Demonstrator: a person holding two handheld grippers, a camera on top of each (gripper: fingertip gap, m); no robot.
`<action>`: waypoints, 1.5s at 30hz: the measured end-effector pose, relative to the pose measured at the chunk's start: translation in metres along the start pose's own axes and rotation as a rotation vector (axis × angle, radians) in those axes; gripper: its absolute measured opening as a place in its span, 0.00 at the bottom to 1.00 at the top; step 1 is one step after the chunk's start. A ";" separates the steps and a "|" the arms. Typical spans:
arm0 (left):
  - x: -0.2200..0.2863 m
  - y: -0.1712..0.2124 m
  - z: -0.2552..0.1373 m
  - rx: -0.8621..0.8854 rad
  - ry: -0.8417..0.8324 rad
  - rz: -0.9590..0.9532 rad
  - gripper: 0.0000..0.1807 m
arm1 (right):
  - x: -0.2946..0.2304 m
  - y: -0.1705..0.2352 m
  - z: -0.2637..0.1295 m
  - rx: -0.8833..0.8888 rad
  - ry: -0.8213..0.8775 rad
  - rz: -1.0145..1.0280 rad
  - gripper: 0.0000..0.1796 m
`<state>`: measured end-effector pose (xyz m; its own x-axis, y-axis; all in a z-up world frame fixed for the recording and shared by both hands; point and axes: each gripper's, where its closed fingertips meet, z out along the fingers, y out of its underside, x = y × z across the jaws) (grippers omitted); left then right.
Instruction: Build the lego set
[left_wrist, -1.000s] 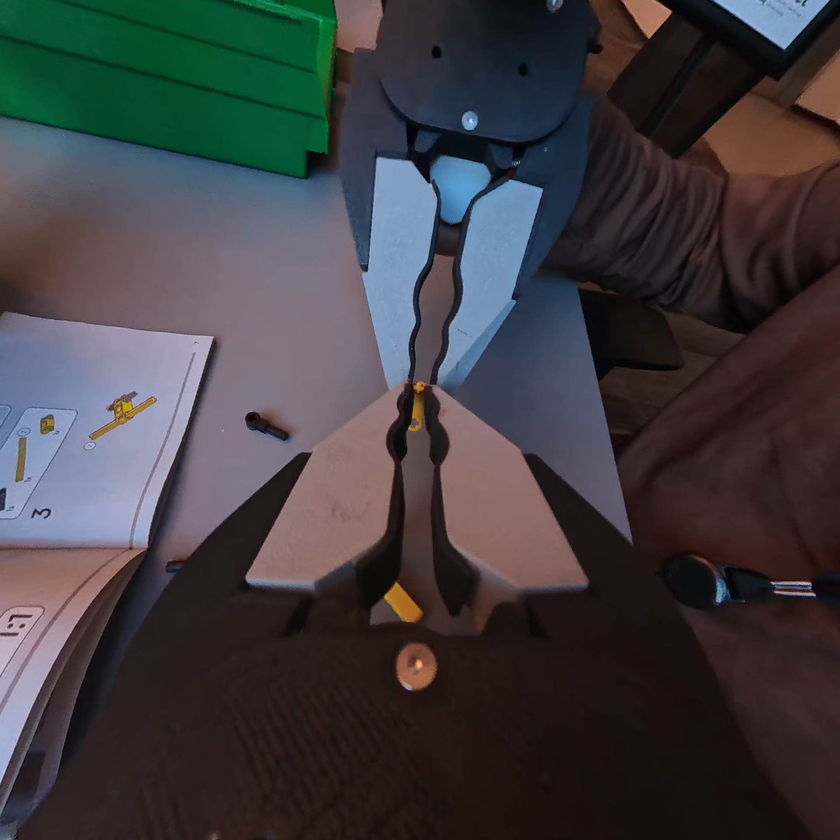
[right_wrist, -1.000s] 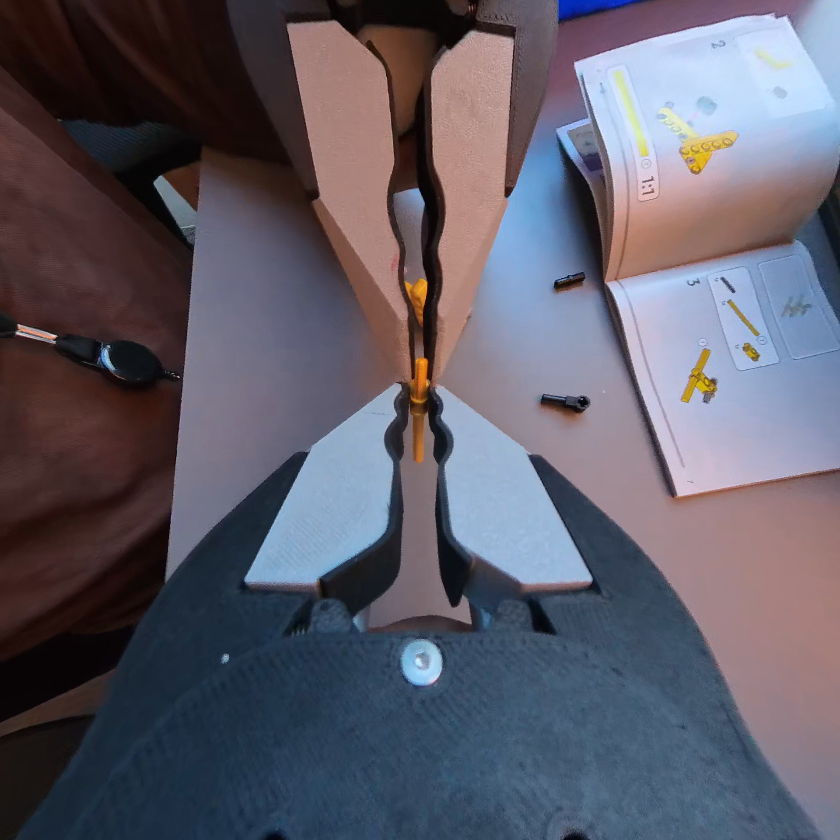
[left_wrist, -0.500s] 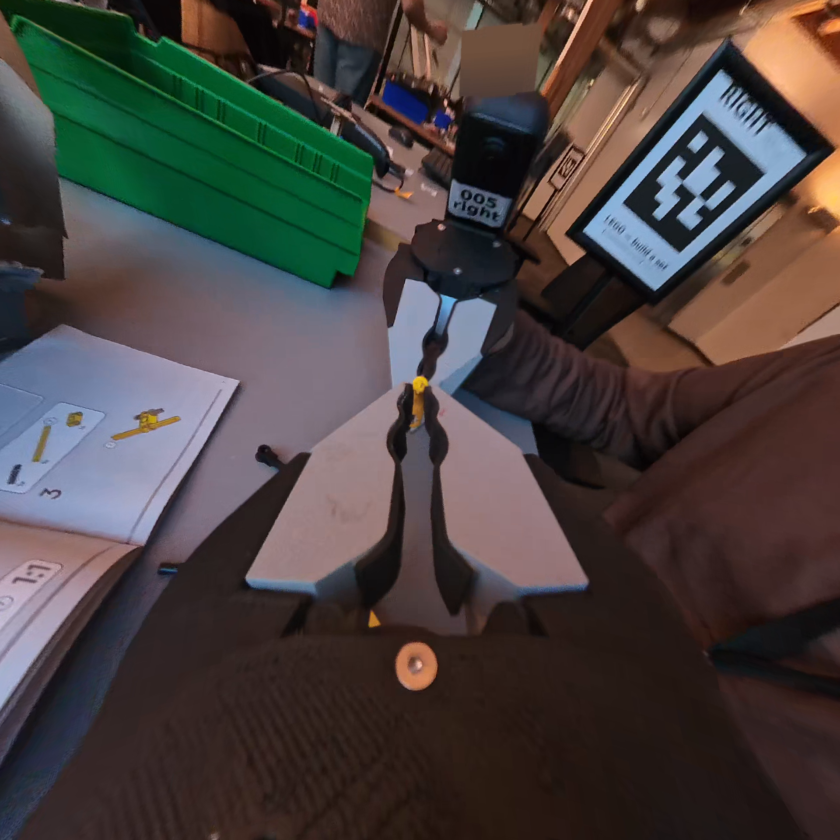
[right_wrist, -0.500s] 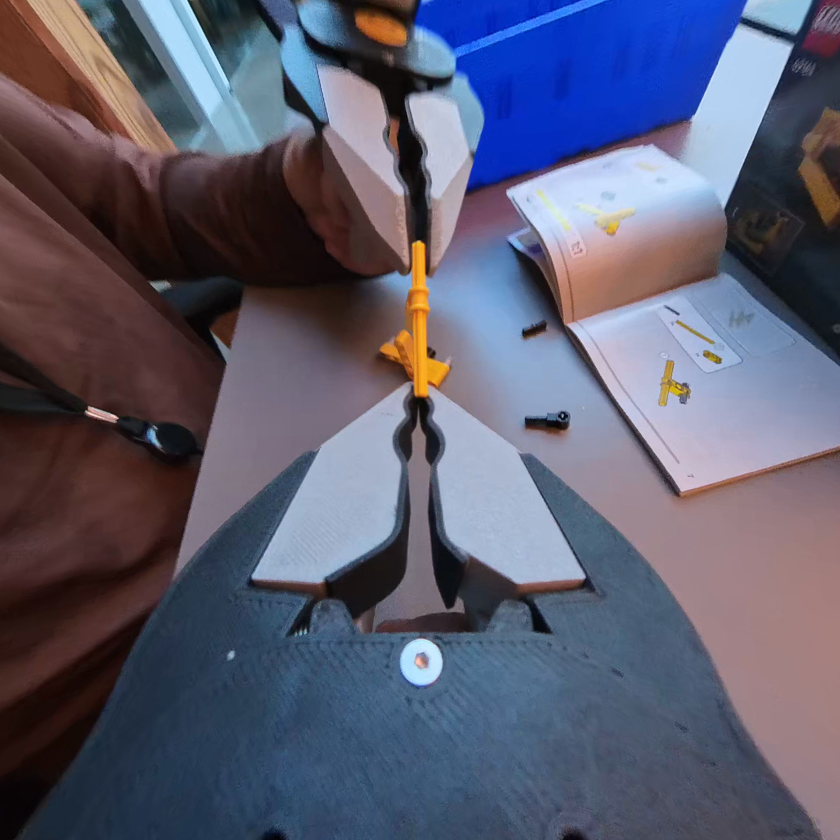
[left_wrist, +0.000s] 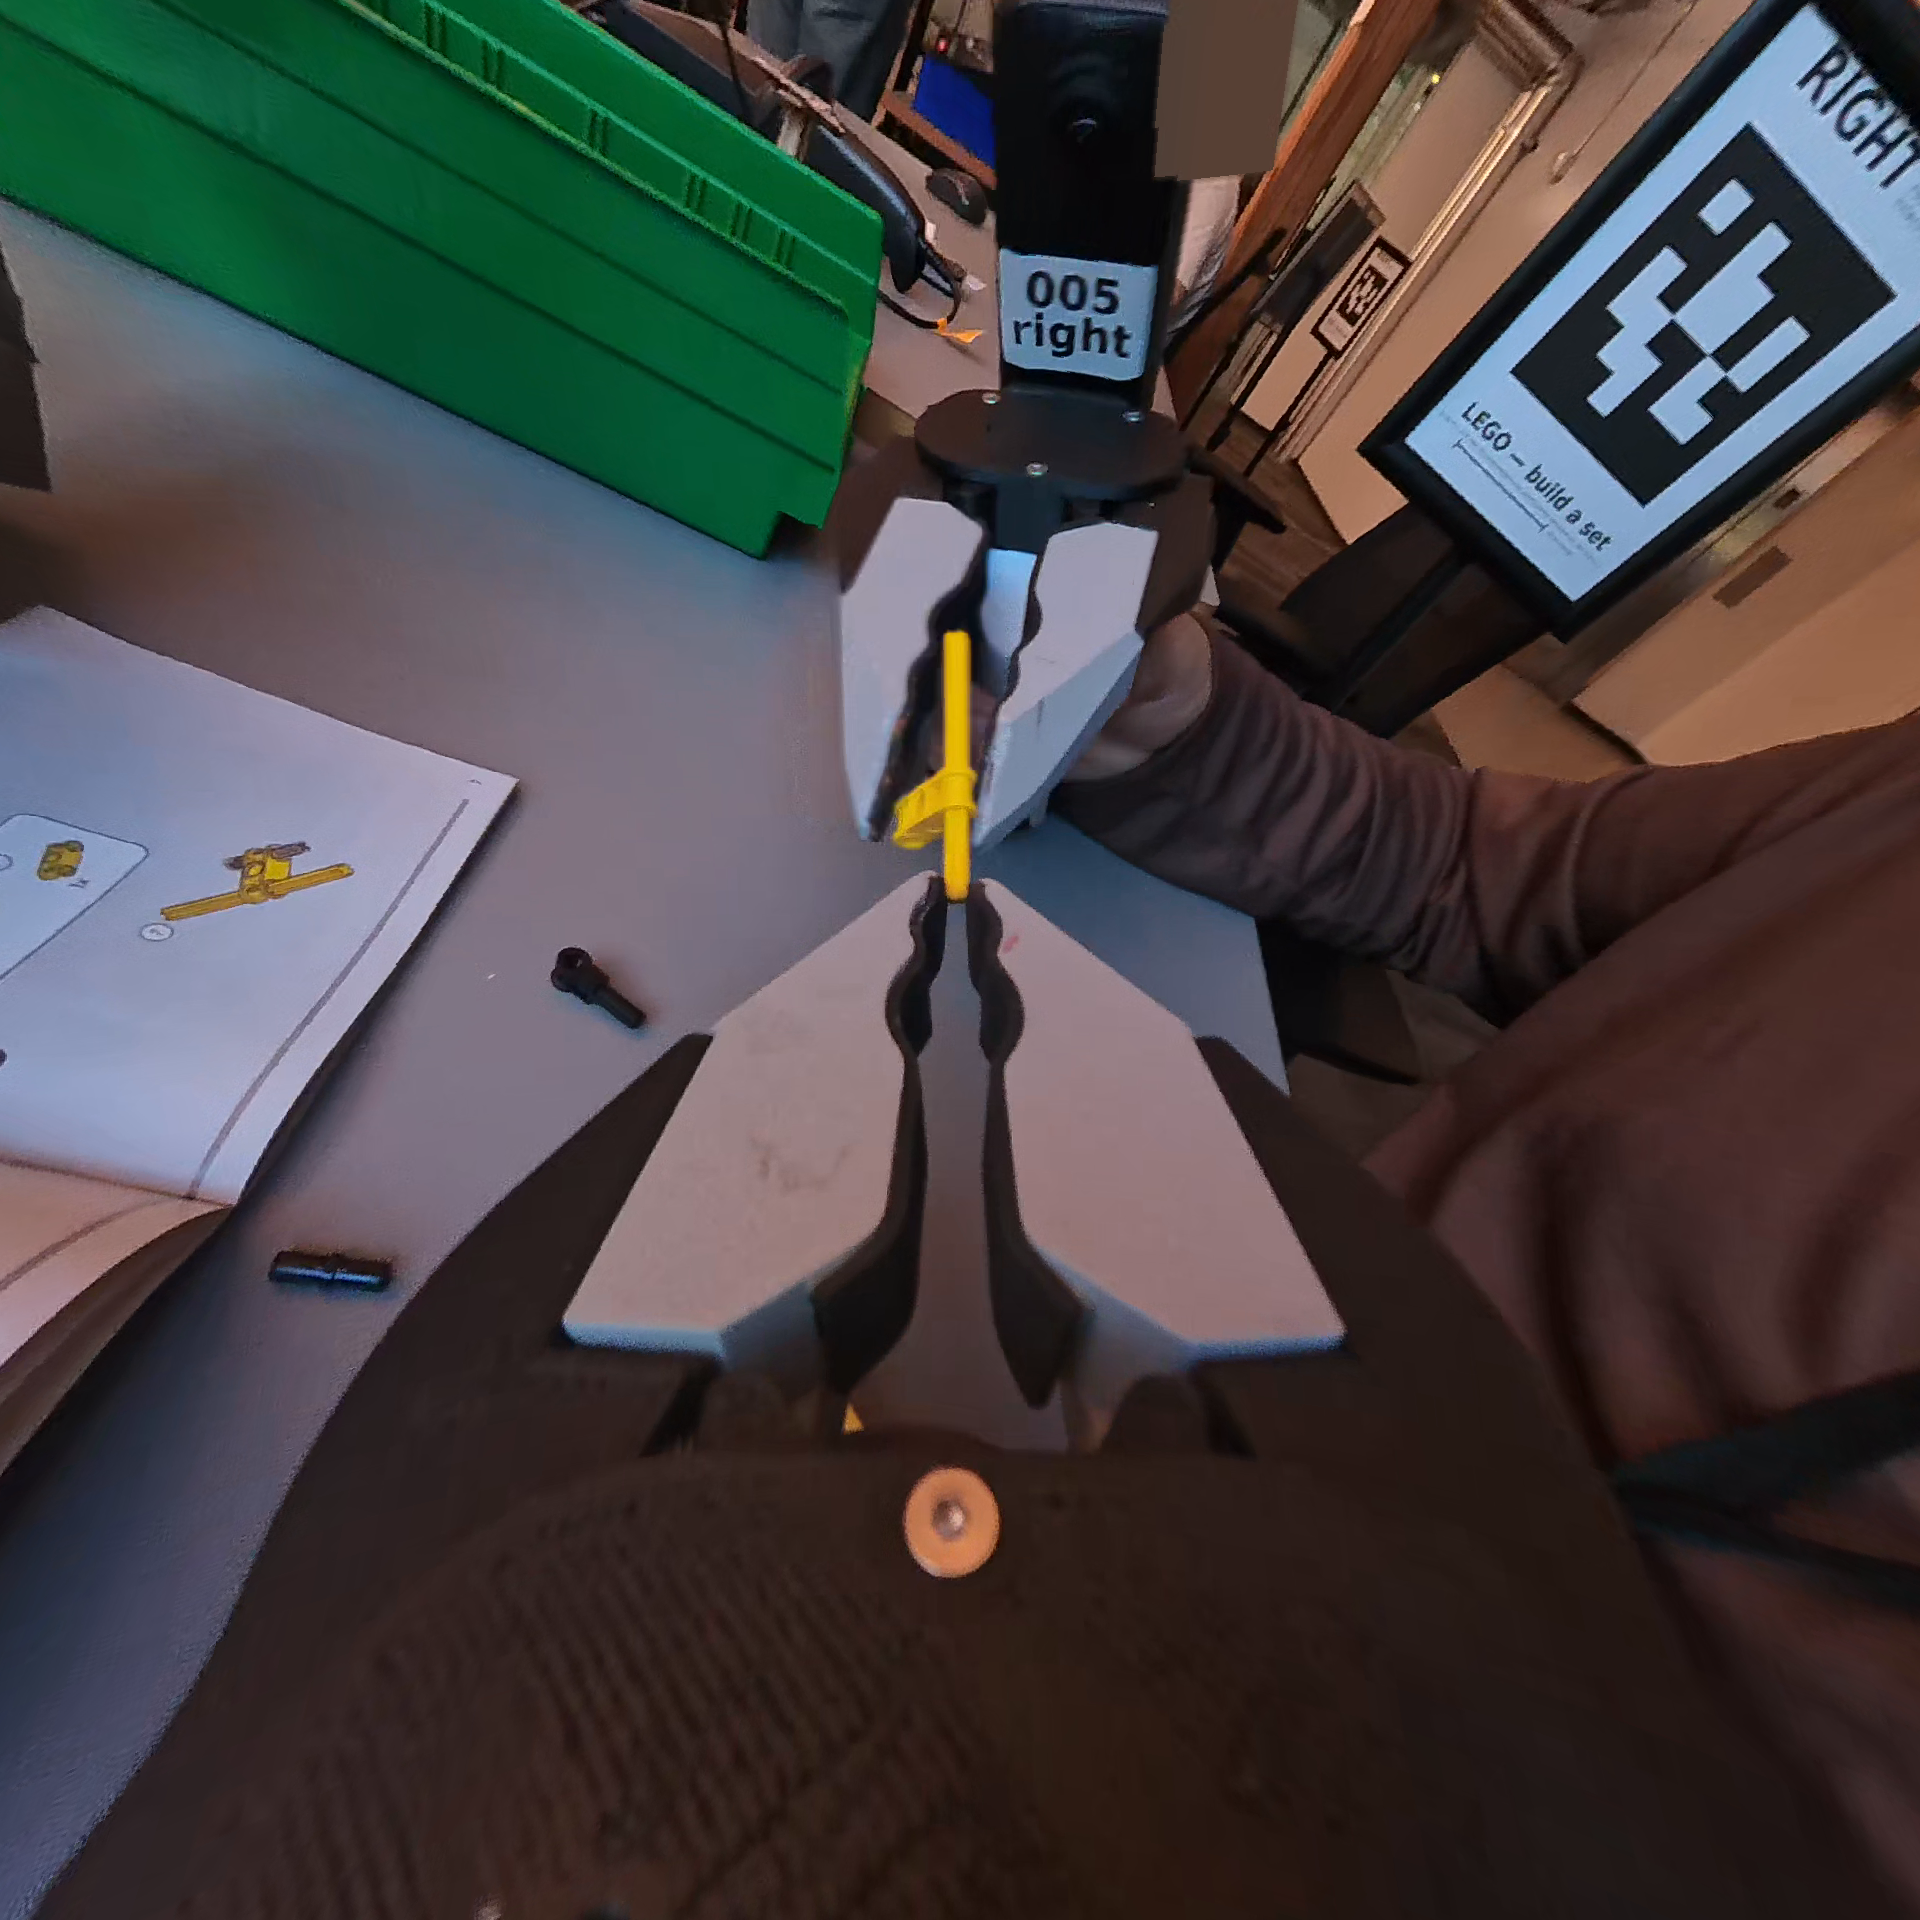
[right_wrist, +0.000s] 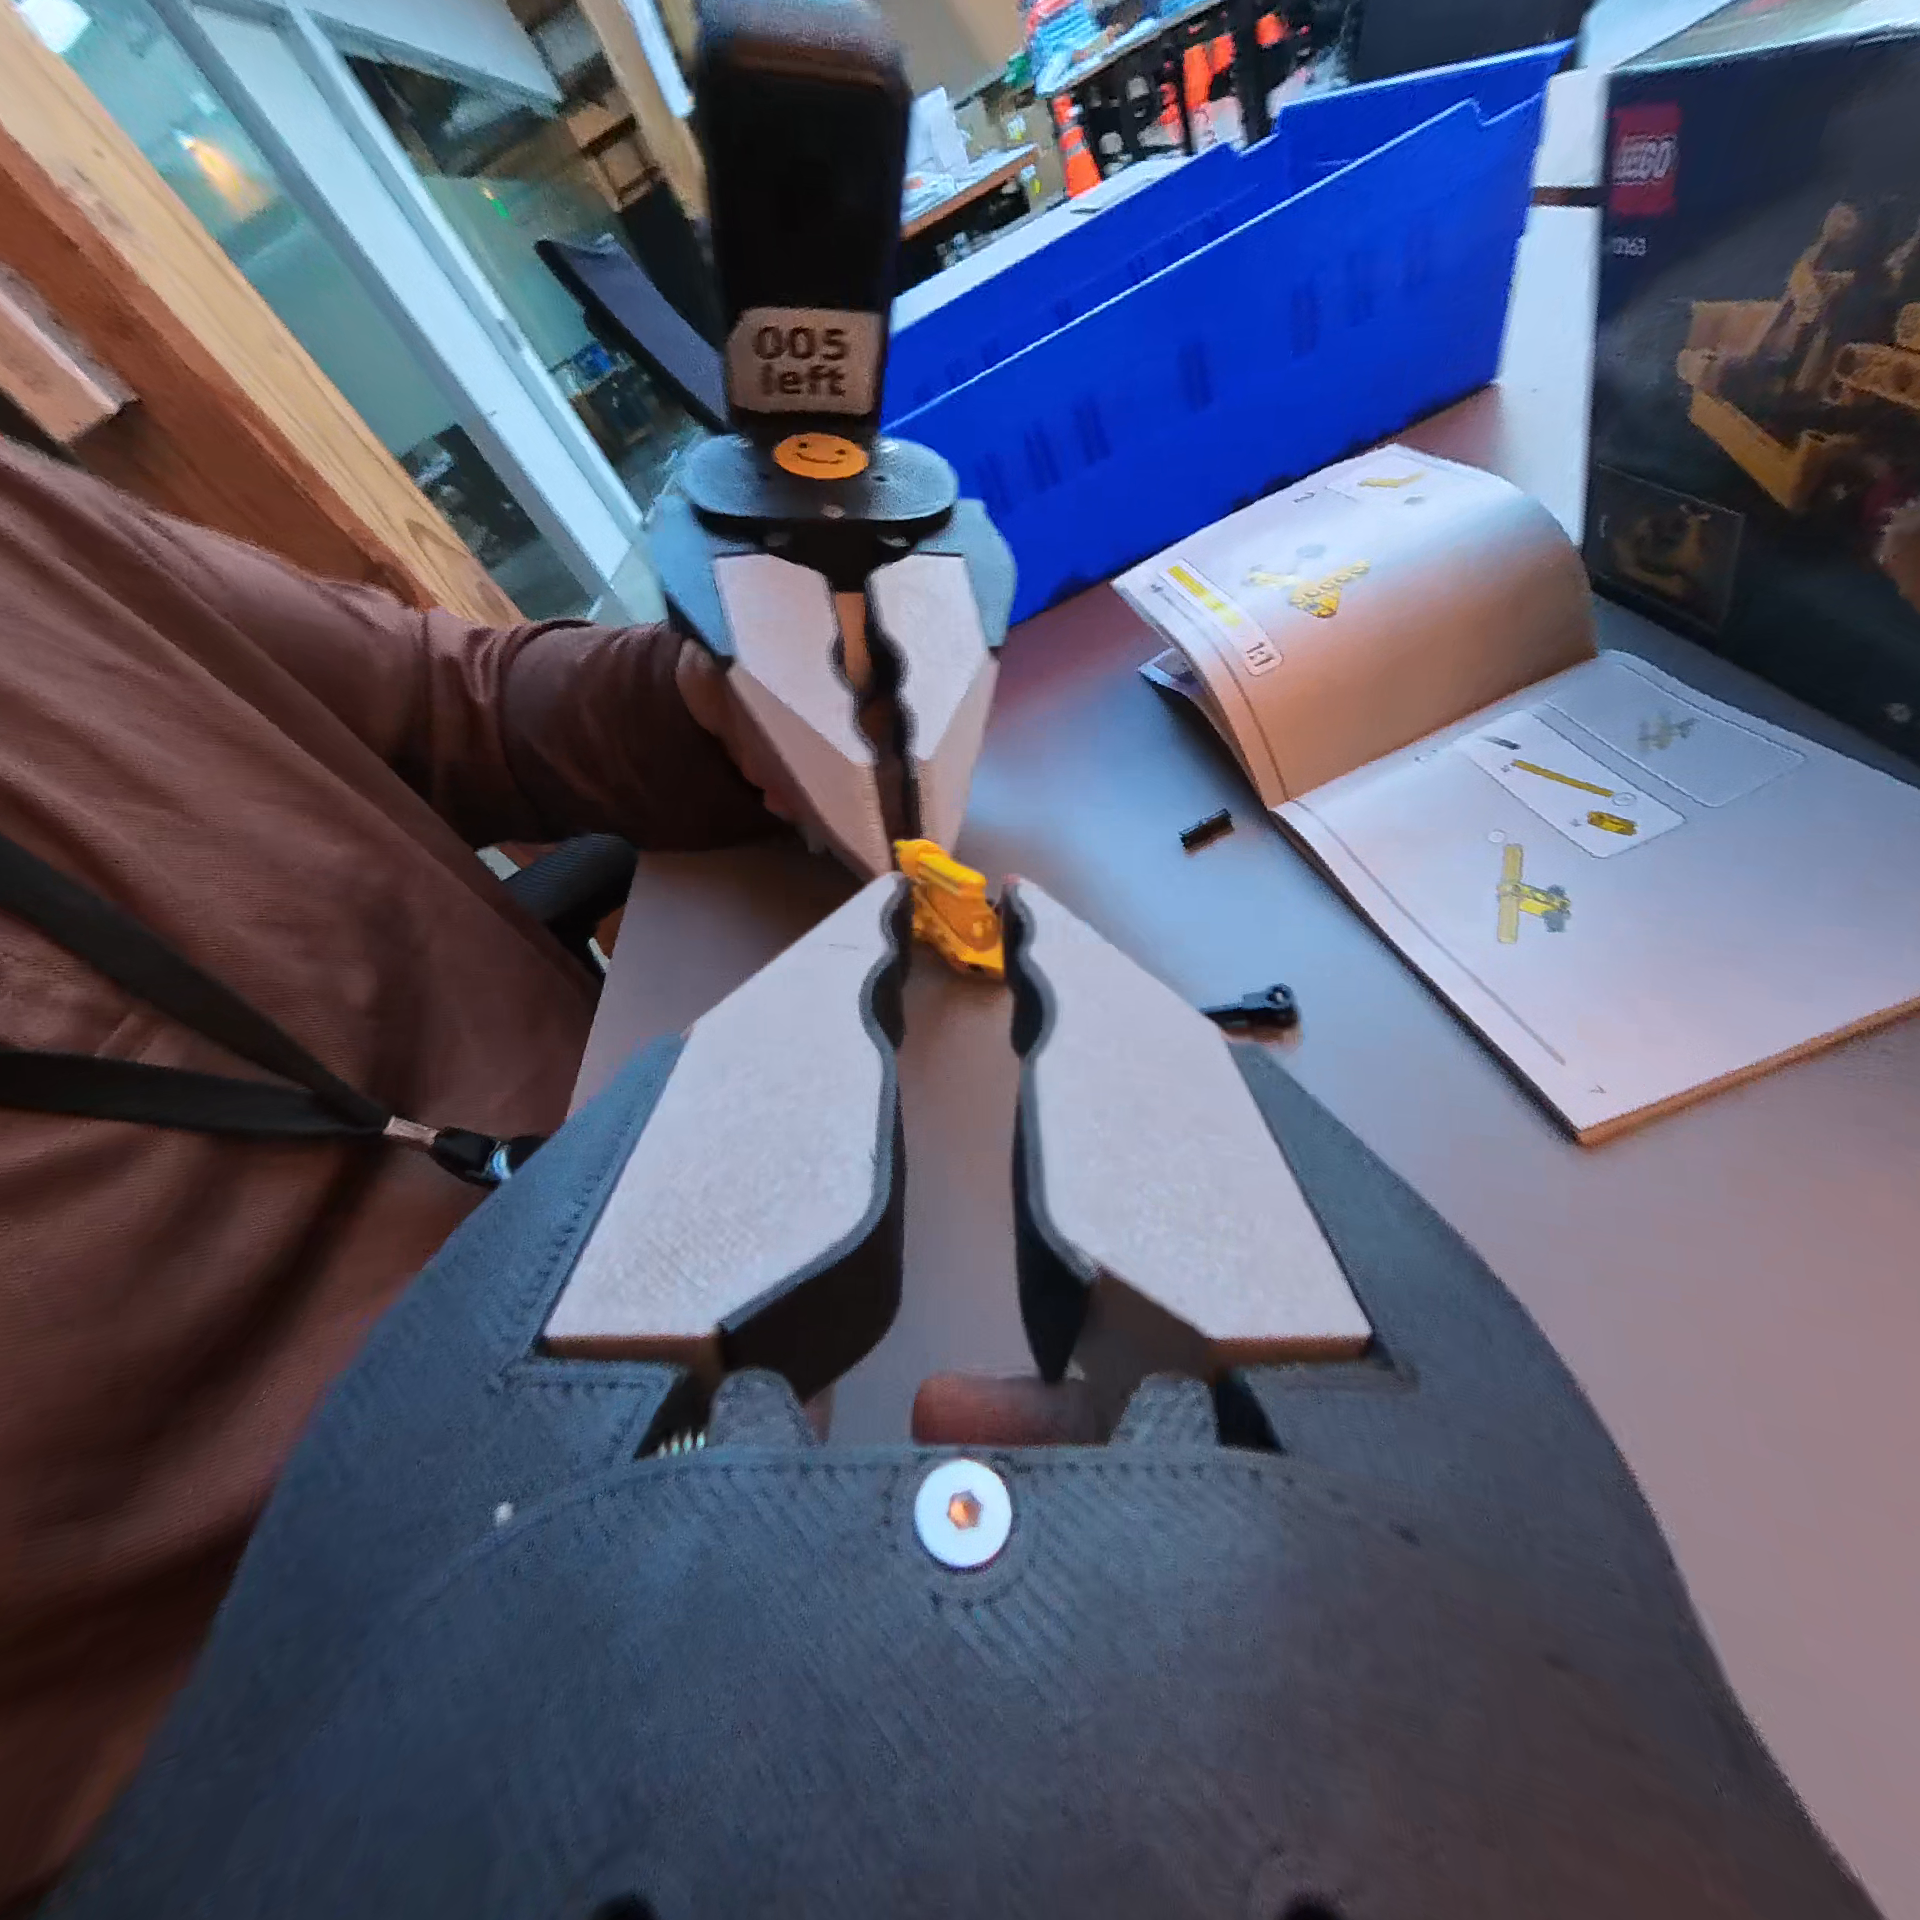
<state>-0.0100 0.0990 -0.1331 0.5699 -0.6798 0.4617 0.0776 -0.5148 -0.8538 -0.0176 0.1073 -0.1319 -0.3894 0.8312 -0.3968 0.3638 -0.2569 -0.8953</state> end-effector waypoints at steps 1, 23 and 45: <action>-0.001 0.000 0.000 -0.001 -0.001 -0.002 0.01 | 0.001 0.002 0.000 -0.014 0.010 -0.014 0.07; 0.010 0.019 0.009 -0.138 -0.018 0.120 0.00 | -0.019 0.005 0.006 -0.041 -0.068 -0.058 0.10; -0.001 0.013 0.006 -0.106 -0.100 0.122 0.04 | -0.007 0.011 0.003 -0.068 -0.045 0.028 0.03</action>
<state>-0.0049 0.0963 -0.1462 0.6489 -0.6876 0.3257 -0.0801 -0.4874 -0.8695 -0.0132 0.0970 -0.1396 -0.4157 0.8008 -0.4312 0.4314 -0.2438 -0.8686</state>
